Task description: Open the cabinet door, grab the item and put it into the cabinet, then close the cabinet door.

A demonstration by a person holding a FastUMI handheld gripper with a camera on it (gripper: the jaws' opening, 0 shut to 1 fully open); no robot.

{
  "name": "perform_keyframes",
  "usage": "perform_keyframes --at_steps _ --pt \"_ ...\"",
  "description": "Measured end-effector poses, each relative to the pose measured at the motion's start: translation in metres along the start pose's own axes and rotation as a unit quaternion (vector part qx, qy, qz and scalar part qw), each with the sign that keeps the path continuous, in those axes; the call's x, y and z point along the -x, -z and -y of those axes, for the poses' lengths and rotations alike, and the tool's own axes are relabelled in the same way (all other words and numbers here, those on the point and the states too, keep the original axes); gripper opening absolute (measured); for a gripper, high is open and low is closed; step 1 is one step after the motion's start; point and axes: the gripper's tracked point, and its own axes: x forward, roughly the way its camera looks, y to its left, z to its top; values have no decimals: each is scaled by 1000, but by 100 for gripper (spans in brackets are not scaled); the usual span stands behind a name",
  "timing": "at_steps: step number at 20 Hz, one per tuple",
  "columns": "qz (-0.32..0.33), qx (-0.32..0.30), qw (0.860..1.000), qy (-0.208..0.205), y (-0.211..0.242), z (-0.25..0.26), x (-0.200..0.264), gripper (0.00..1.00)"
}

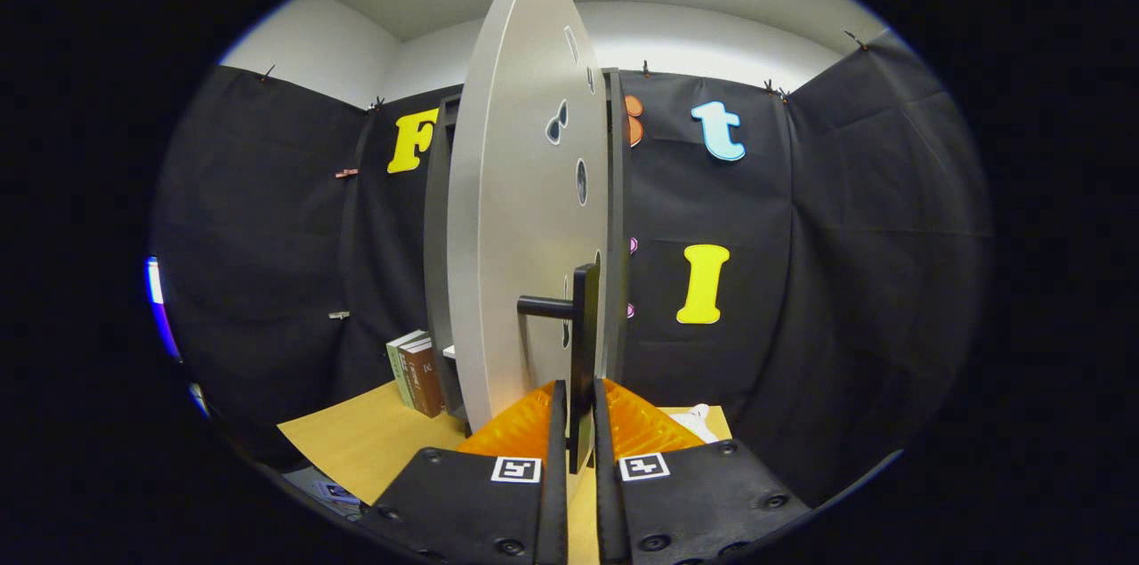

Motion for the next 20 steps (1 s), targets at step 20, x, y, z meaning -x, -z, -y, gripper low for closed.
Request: perform_keyframes --at_steps 20 --pt "-174 -1 982 74 173 -136 18 13"
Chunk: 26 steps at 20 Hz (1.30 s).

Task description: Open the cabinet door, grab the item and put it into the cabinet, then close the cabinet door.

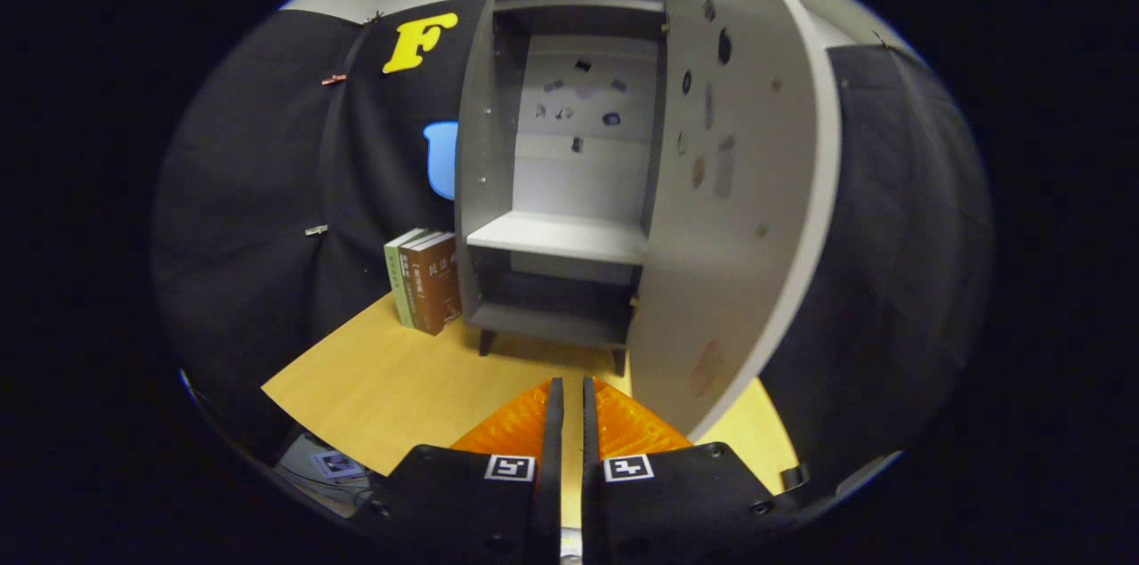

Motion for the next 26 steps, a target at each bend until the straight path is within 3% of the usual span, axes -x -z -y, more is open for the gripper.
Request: perform_keyframes --at_steps 4,13,22,25,26 --pt "-81 -56 995 -4 57 -38 -47 14" --pt "-222 -56 973 -4 178 -73 -148 14" --pt "-320 -51 946 9 243 -60 -189 36" --pt "-348 -51 936 7 262 -64 -198 53" --pt "-352 -51 934 6 265 -65 -200 52"
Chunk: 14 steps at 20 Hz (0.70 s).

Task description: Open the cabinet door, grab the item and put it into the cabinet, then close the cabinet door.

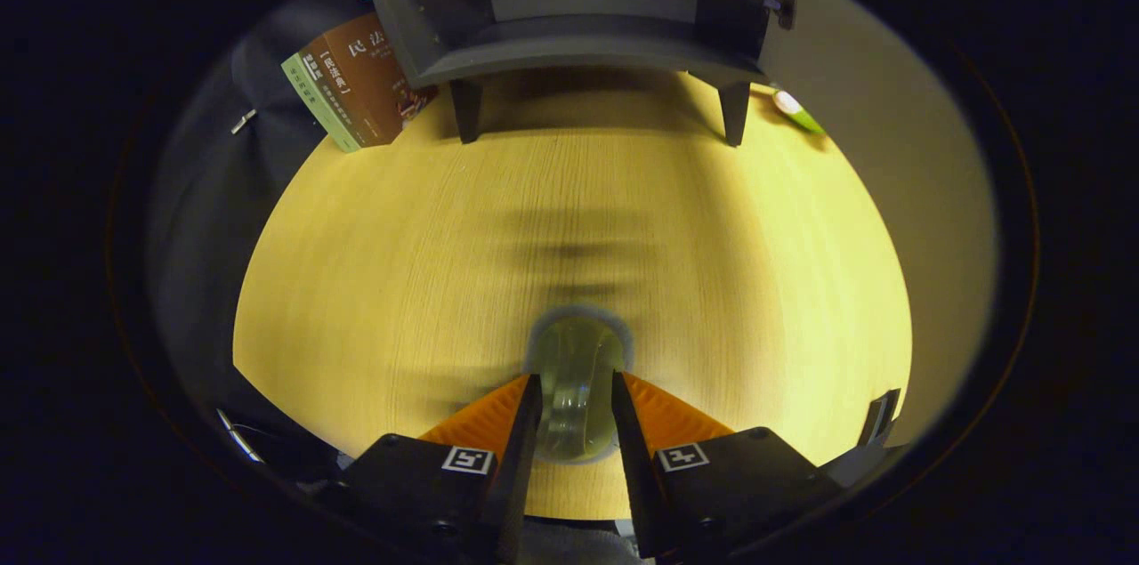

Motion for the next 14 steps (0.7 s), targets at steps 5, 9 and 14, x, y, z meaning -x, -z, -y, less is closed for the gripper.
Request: perform_keyframes --at_steps 5,9,14 --pt "-15 7 1000 3 1 0 -15 51" --pt "-30 25 999 15 1 6 -18 27" --pt "-34 59 997 20 2 8 -17 16"
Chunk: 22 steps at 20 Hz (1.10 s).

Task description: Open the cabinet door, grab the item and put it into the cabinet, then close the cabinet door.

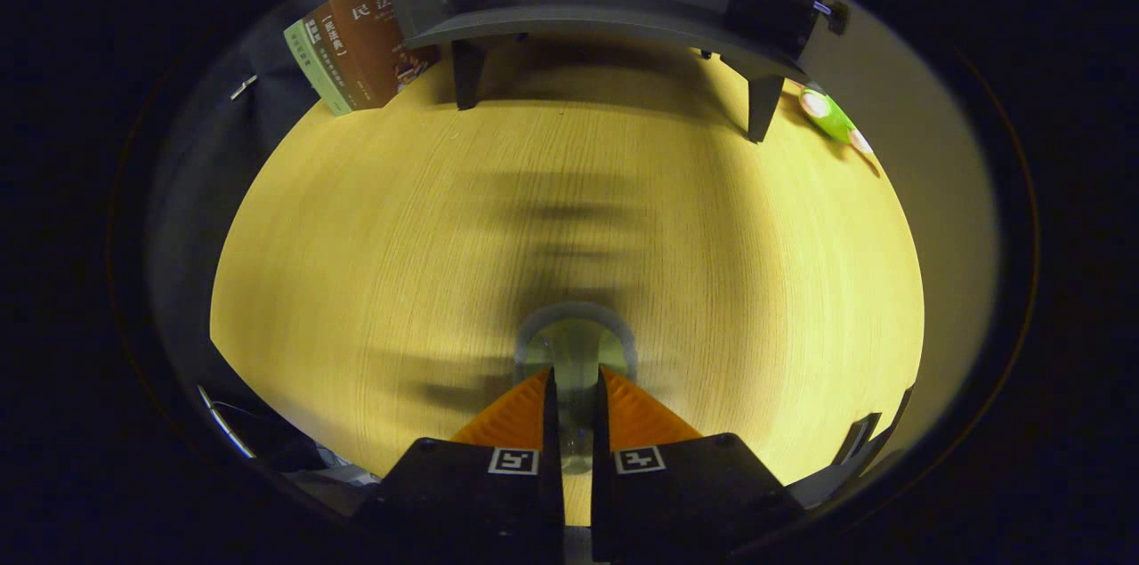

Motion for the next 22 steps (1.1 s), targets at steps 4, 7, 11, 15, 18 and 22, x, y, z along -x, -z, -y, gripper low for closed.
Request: perform_keyframes --at_steps 4,7,11,15,18,22 --pt "6 29 1000 0 -1 -1 2 16" --pt "25 24 999 -3 -12 -3 16 16" --pt "71 17 997 2 -33 4 60 16" --pt "104 9 995 3 -41 5 102 16" --pt "137 -2 990 -12 -53 0 141 16" --pt "194 2 981 -8 -85 0 188 16"
